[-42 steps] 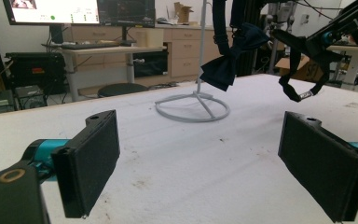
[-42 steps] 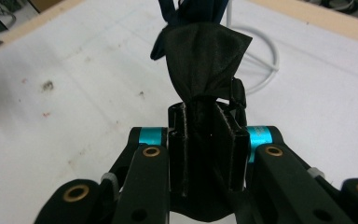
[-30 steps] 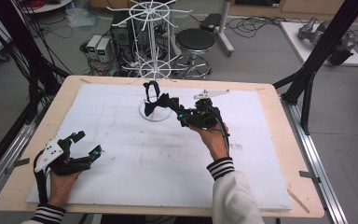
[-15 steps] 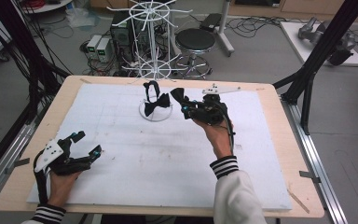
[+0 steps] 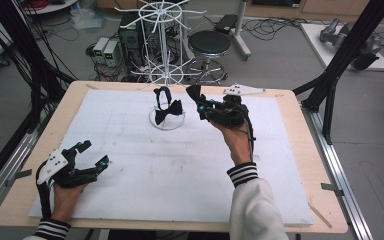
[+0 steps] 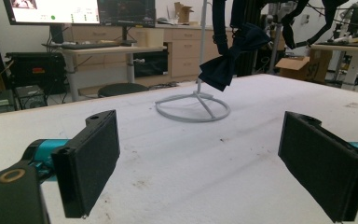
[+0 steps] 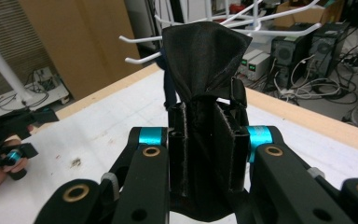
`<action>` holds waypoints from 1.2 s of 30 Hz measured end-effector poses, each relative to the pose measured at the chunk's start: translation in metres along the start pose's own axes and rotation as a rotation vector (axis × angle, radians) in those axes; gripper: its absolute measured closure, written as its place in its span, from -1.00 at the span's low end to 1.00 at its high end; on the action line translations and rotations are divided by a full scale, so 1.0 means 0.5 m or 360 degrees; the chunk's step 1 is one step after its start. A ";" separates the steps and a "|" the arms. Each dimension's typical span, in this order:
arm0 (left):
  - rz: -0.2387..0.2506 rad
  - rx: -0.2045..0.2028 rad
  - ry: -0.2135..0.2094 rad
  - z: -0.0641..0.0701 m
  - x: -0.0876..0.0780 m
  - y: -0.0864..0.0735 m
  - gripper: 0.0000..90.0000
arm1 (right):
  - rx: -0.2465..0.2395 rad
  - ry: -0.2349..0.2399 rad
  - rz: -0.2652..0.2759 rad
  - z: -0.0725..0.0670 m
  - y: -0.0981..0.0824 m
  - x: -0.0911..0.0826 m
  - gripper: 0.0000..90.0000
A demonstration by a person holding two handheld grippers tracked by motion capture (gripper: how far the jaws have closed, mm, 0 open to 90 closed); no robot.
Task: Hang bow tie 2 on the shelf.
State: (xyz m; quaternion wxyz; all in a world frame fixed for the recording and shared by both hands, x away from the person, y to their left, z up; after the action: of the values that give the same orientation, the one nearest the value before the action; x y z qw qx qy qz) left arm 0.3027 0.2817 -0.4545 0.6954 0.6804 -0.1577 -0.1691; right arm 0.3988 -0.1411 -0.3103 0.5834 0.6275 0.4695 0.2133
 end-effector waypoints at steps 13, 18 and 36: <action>-0.0005 0.0003 -0.0002 -0.001 0.000 0.000 -0.71 | -0.0030 -0.0029 0.0108 0.003 0.053 -0.005 0.70; -0.0005 0.0003 -0.0003 -0.001 0.000 0.000 -0.71 | -0.0035 -0.0025 0.0128 0.001 0.066 0.000 0.70; 0.0001 0.0000 -0.0002 0.000 0.000 0.000 -0.71 | -0.0060 -0.0030 0.0163 -0.009 0.093 0.027 0.70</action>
State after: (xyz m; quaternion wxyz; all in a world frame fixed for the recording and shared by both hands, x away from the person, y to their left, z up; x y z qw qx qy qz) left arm 0.3028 0.2818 -0.4545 0.6954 0.6802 -0.1582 -0.1694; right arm 0.4175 -0.1218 -0.2696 0.5878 0.6416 0.4271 0.2458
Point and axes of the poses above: each handheld gripper's, and its own axes: x roughly forward along the jaws, y roughly out of its top, z roughly to its right, the point moved 3 cm from there along x, roughly forward along the jaws, and after that the axes turned 10 degrees about y, right-handed, at the moved point
